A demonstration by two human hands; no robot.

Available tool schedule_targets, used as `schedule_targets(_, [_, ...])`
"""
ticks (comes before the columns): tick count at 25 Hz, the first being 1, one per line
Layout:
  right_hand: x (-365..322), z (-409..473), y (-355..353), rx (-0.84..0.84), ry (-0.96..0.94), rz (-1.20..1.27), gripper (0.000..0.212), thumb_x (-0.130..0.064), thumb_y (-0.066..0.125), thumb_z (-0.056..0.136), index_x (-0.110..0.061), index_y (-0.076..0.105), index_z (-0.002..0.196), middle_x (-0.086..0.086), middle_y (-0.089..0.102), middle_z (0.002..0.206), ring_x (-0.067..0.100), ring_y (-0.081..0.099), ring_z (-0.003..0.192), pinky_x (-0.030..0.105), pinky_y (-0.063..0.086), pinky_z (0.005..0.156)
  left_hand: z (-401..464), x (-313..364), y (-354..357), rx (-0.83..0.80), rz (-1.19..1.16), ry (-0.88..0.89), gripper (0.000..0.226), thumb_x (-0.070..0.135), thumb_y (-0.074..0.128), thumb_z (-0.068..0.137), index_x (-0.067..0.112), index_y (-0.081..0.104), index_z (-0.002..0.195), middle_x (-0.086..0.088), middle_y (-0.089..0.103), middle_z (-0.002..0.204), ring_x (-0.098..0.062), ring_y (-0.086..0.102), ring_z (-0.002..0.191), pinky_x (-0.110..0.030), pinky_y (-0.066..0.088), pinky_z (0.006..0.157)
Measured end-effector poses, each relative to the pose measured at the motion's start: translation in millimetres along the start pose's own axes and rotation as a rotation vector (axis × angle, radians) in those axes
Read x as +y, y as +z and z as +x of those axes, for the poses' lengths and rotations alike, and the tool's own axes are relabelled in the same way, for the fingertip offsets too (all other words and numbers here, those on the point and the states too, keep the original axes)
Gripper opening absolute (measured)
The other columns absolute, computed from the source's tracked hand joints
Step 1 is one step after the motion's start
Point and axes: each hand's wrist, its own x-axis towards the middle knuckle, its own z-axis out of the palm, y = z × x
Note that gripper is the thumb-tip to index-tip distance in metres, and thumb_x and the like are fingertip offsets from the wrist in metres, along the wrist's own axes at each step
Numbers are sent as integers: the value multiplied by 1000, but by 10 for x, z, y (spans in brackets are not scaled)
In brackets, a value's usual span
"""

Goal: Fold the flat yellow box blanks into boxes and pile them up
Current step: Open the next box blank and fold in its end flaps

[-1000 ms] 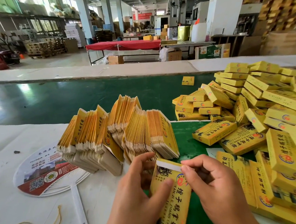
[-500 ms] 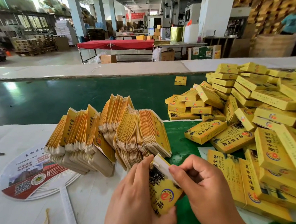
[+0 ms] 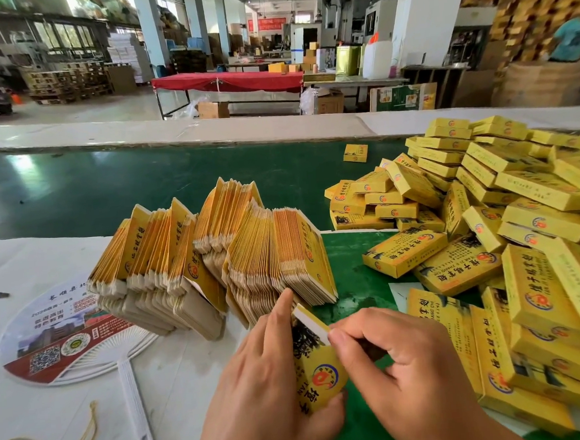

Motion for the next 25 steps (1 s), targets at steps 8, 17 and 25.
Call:
schedule_targets(8, [-1,-24,91,-53,113,128,17,-38,66,85,-28,68,98,-13,73,86,2,70,74,23,58,62,14,-51,32,114,-254,15,82,57,62,68,50,25,140,37,48,122,21,51,99,6,35,78])
schedule_targets(17, [38,-42,79,-72,329,367,16,-43,67,84,-34,68,98,-11,74,78,6,71,67,25,58,56,-17,-112,-10,124,-435,19,76,65,77,58,44,39,120,15,67,93,-3,67,76,-15,52,63])
schedule_targets(25, [291,119,-39,-50,1017,973,19,-15,59,93,-10,60,74,10,63,61,18,58,52,31,41,52,122,-291,-233,-118,-495,503,47,22,74,66,44,70,107,6,54,142,-11,56,125,-31,45,104])
